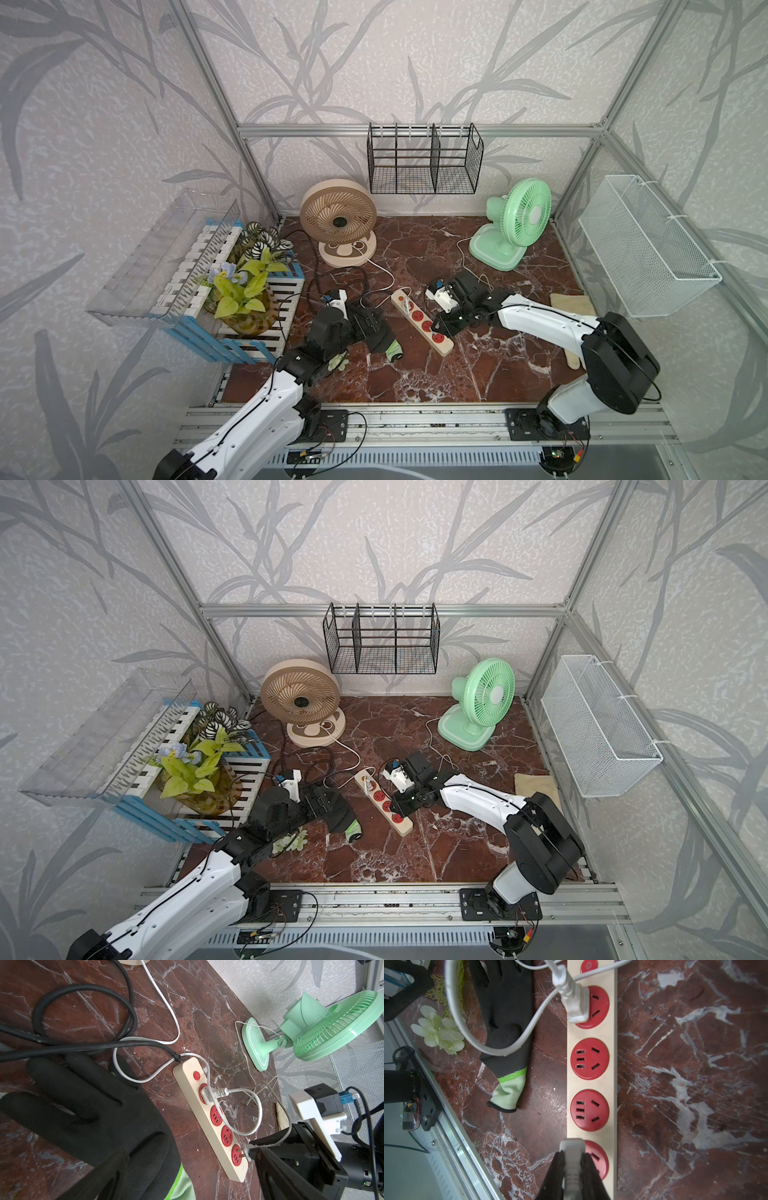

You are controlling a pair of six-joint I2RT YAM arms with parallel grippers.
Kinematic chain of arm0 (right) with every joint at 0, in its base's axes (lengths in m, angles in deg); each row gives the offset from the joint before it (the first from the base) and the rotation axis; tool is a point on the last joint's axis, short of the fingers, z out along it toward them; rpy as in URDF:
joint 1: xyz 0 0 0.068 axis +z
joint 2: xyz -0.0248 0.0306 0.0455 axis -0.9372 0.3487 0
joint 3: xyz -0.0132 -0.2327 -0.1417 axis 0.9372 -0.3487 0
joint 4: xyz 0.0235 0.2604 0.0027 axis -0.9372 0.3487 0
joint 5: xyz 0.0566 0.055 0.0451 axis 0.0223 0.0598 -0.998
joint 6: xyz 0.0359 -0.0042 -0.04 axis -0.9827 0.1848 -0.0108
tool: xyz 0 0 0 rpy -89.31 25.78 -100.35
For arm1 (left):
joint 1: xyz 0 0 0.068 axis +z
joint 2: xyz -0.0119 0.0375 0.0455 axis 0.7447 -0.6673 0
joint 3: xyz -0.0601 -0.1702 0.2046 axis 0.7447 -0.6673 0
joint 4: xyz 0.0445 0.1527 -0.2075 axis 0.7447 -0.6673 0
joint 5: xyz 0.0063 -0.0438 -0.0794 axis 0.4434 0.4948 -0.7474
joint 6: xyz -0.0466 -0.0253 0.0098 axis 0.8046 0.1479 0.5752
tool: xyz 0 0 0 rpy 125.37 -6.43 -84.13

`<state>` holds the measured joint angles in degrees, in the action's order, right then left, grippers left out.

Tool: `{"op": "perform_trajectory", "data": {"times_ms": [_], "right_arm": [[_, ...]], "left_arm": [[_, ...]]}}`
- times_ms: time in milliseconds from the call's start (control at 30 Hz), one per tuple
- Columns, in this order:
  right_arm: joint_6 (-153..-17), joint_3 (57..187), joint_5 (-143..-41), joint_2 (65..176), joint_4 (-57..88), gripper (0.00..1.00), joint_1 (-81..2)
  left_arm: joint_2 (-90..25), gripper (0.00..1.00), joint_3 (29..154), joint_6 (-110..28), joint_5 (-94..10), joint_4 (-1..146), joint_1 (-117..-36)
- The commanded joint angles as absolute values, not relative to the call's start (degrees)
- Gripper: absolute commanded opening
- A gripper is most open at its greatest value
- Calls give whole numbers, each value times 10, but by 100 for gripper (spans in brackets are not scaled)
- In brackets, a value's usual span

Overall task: Plug the desk fan into the power strip
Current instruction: Insert the plug into the socket.

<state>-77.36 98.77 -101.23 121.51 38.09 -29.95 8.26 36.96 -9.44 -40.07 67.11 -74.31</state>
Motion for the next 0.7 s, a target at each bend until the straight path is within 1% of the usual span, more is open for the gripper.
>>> {"op": "perform_trajectory", "data": {"times_ms": [0,667], "right_arm": [[-769,1018,-996,1228,371,0,-290],[-742,1041,-948,1277,395,0,-275]], "left_arm": [[85,100,362,-90,-403,685,-739],[93,100,359,-92,-409,684,-734]]}}
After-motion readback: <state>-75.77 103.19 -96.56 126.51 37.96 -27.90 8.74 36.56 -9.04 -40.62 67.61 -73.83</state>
